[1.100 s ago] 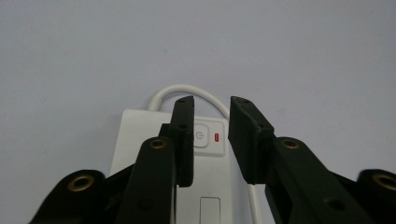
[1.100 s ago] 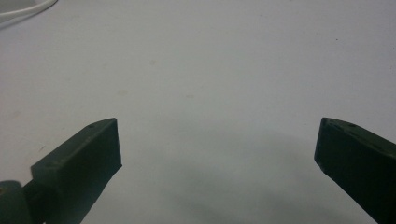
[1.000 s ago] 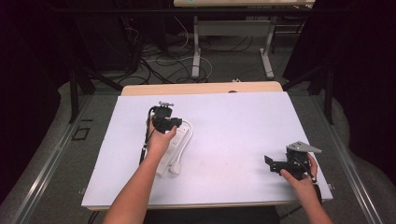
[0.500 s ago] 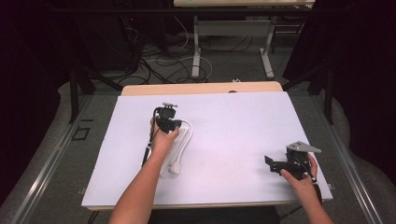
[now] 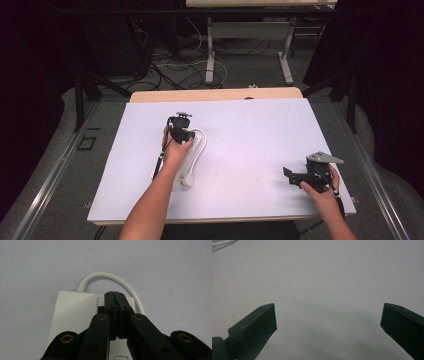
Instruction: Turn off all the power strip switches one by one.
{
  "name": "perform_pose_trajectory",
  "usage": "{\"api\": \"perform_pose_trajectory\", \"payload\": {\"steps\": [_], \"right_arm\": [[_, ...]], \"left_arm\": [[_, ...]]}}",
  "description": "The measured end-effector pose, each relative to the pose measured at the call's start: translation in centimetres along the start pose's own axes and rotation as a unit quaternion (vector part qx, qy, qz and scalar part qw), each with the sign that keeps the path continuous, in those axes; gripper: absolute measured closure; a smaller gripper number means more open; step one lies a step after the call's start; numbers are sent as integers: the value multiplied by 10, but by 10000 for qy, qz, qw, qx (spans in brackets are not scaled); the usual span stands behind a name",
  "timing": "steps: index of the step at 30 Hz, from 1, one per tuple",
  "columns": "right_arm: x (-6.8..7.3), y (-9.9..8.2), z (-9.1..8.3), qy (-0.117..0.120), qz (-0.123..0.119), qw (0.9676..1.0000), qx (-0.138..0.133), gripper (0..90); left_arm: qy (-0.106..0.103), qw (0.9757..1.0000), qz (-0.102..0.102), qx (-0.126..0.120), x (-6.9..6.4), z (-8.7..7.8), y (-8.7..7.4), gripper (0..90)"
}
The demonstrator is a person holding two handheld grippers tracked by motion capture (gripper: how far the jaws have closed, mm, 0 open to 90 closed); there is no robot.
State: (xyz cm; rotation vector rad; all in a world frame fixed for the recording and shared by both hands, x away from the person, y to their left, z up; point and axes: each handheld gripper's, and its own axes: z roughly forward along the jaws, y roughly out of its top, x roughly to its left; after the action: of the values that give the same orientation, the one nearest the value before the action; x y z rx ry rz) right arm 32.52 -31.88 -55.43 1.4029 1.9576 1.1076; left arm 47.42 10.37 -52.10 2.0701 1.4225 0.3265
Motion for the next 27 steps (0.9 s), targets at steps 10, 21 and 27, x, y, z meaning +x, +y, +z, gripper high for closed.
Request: {"api": "perform_pose_trajectory", "payload": {"steps": [10, 21, 27], "right_arm": [[0, 0, 0, 22, 38, 10000, 46, 0], [1, 0, -1, 63, -1, 9999, 87, 0], [0, 0, -1, 54, 42, 10000, 64, 0]], "left_arm": [[-8, 10000, -24, 7, 0, 2, 1, 900], [247, 9992, 301, 70, -9, 4, -1, 900], [224, 9996, 128, 138, -11, 0, 1, 900]]}}
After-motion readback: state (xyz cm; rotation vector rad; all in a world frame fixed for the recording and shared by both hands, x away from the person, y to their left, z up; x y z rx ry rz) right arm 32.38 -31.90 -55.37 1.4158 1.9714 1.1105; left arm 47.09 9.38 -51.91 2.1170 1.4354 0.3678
